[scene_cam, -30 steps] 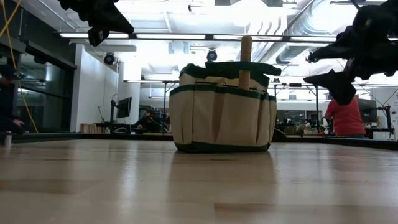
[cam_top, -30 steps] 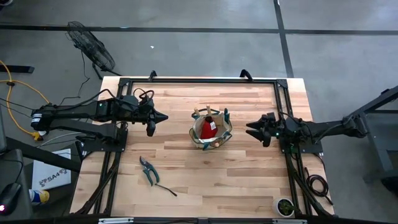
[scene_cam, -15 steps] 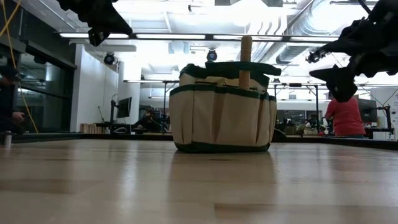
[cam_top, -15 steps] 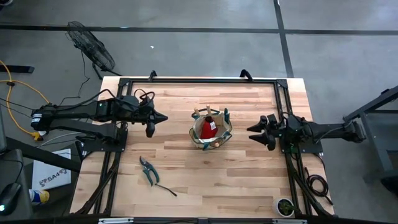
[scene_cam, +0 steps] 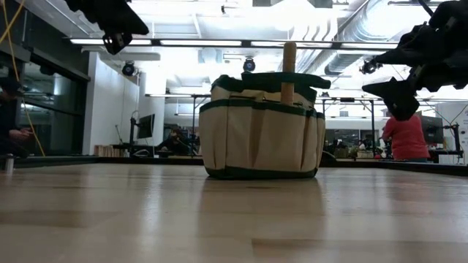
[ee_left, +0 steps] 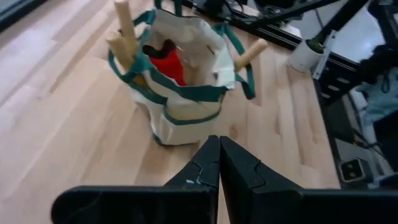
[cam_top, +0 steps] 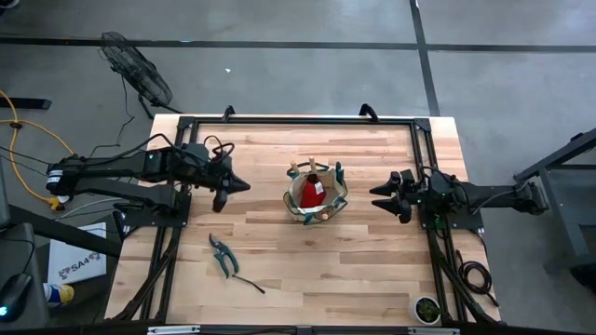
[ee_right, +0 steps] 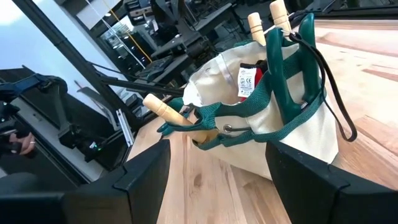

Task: Pick & Place Garden tools in Gardening bag
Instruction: Put the green shears into the brown gardening bag

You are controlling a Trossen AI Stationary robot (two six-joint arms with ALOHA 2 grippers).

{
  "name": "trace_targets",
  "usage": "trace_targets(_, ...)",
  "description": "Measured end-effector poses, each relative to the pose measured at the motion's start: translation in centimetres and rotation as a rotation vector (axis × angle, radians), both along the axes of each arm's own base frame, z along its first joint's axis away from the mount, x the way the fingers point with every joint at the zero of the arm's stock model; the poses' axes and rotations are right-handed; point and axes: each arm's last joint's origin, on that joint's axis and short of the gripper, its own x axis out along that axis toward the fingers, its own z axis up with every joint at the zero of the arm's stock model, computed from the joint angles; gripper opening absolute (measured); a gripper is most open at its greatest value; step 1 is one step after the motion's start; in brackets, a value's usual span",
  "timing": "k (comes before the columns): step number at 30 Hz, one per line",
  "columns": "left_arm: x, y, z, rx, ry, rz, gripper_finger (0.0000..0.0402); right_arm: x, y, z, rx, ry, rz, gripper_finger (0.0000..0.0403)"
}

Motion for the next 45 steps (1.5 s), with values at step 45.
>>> trace_targets(45,4.9,-17.5,-8.2,-0.105,0.393,-0.557,0.0111,0.0,0.0,0.0,0.000,-0.003,0.001,0.0256)
